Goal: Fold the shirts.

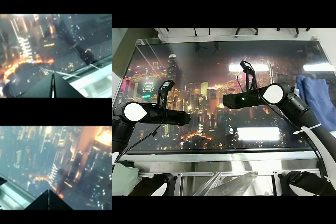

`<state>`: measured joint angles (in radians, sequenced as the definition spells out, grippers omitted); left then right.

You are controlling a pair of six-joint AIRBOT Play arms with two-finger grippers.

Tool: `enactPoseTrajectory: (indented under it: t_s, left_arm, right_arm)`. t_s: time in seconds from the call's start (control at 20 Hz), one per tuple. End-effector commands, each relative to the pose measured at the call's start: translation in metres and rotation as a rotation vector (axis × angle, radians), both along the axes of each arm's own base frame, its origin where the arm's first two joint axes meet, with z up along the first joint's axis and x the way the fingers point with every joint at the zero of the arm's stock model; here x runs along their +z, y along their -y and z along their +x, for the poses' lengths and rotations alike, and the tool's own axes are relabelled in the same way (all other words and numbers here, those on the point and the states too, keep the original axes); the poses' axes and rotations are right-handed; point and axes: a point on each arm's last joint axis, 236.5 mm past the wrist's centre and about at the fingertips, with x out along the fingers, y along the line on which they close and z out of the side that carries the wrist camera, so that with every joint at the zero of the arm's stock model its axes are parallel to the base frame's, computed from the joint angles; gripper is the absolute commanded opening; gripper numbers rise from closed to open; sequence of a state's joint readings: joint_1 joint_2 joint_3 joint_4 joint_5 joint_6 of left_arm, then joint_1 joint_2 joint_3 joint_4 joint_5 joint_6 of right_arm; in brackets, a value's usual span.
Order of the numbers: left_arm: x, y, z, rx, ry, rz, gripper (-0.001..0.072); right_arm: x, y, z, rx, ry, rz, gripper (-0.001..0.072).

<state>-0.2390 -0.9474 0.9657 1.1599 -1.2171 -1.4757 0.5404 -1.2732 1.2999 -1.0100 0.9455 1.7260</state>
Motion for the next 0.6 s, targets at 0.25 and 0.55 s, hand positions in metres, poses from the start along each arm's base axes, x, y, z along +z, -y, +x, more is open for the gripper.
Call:
enactPoseTrajectory:
  t_s: [0.25,0.55]
  left_arm:
    - [0.004,0.004,0.008,0.005,0.040,-0.010,0.0009]
    - [0.004,0.004,0.007,0.005,0.039,-0.010,0.0010]
  right_arm:
    - [-0.011,-0.004,-0.002,0.013,-0.025,-0.015,0.0021]
    - [-0.021,-0.005,0.000,0.013,-0.042,-0.025,0.0022]
